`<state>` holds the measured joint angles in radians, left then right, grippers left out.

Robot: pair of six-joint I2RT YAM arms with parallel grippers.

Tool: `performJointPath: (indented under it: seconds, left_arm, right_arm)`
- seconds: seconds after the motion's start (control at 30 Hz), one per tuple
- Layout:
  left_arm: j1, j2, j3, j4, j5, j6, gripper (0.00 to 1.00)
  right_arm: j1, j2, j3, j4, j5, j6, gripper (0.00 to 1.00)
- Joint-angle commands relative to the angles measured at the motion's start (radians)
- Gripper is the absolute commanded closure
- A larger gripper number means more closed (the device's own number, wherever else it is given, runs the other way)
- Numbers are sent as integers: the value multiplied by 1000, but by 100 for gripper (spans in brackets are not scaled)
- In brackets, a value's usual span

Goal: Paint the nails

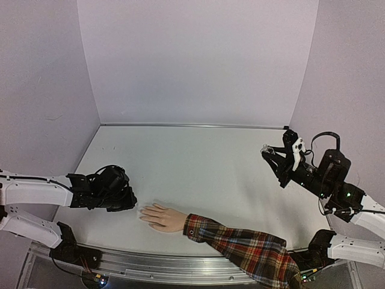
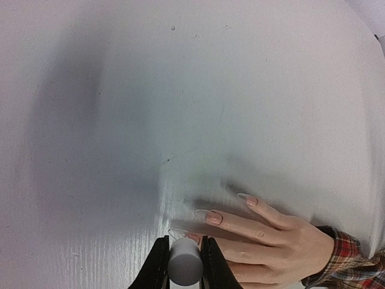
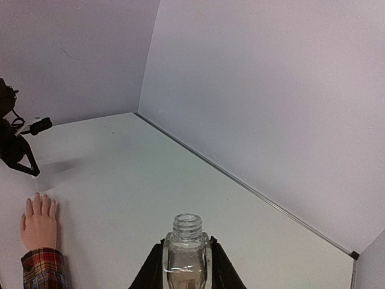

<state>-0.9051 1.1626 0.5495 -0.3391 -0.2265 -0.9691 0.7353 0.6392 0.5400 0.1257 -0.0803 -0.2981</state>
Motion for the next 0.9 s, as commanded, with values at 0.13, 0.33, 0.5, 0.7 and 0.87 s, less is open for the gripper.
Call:
performJointPath:
  seconds: [0.13, 0.33, 0.5, 0.7, 0.87]
  left_arm:
    - [-3, 26, 11, 61, 17, -12, 100]
    - [-3, 25, -9, 80, 23, -20, 100]
    - [-3, 36, -14, 81, 23, -23, 100]
    - [-4, 43, -19, 60, 11, -41, 100]
    - [-3, 38, -28, 68, 13, -45, 100]
  right_arm:
    - [-4, -9, 6, 32, -10, 5, 100]
    - [-4, -9, 7, 32, -11, 7, 100]
    - [-4, -11, 7, 32, -10, 8, 100]
    - [-4, -12, 6, 32, -10, 9, 100]
    - [-4, -8, 6, 32, -12, 8, 100]
